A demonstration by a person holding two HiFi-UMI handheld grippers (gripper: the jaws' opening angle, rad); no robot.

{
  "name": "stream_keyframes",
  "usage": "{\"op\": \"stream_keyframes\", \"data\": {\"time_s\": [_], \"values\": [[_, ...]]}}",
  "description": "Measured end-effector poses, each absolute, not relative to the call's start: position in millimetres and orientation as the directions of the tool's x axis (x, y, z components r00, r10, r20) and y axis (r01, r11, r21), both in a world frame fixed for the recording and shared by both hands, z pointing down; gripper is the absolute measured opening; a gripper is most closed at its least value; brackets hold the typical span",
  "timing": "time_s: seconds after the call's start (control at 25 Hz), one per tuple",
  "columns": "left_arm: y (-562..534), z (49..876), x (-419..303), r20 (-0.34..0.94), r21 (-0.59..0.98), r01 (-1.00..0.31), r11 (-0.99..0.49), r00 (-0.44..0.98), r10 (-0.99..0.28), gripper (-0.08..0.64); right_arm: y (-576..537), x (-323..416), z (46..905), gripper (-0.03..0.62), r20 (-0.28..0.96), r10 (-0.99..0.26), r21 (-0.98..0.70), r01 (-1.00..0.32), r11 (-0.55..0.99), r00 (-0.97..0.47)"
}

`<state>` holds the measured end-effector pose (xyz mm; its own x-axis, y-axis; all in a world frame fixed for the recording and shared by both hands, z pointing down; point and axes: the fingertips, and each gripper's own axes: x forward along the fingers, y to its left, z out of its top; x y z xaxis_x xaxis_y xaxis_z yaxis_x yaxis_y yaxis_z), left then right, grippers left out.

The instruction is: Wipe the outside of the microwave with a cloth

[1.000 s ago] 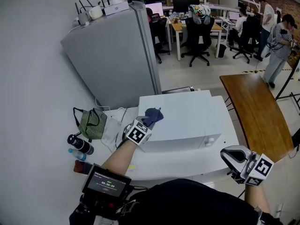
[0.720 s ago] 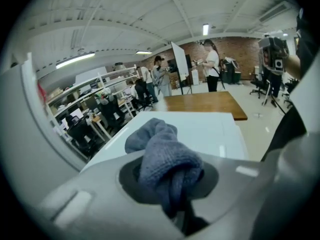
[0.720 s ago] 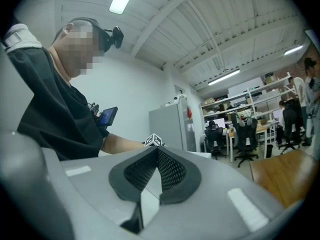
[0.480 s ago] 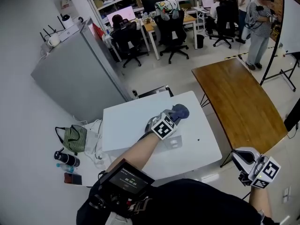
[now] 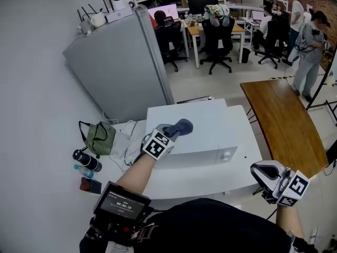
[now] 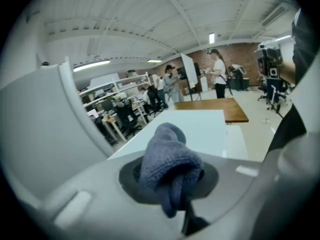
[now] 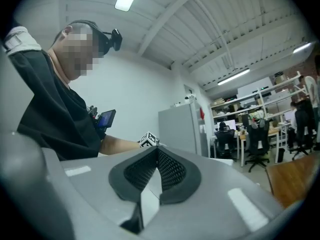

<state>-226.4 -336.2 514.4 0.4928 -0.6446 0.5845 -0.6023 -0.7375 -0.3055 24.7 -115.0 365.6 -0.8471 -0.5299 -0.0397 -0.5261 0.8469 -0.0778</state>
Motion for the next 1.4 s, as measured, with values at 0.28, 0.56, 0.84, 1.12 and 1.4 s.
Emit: {"op": "stream_keyframes", "data": {"time_s": [0.28, 0.56, 0.84, 1.12, 1.4], "values": [[-290, 555, -376, 0.620, -0.312, -0.693, -0.650, 0.371, -0.692, 0.057, -111, -98, 362, 0.005, 0.030, -0.390, -0.057, -0.392, 0.918, -0.920], [-294, 564, -293, 0.649, -0.331, -0.594, -0.734, 0.421, -0.633, 0.057, -111, -48, 362, 0.005, 0.006, -0.433, -0.063, -0.432, 0.900, -0.901], [-328, 570, -89, 0.675, -0.310, -0.459, -0.833, 0.511, -0.532, 0.055, -107, 118, 377, 0.005, -0.029, -0.579, -0.095, -0.574, 0.813, -0.815], [-329, 574, 66, 0.689, -0.316, -0.277, -0.907, 0.591, -0.420, 0.055, -84, 219, 384, 0.005, -0.042, -0.709, -0.137, -0.699, 0.702, -0.704], [-278, 549, -9, 0.620, -0.303, -0.268, -0.915, 0.673, -0.403, 0.057, -84, 126, 371, 0.005, -0.043, -0.661, -0.099, -0.655, 0.749, -0.749]]}}
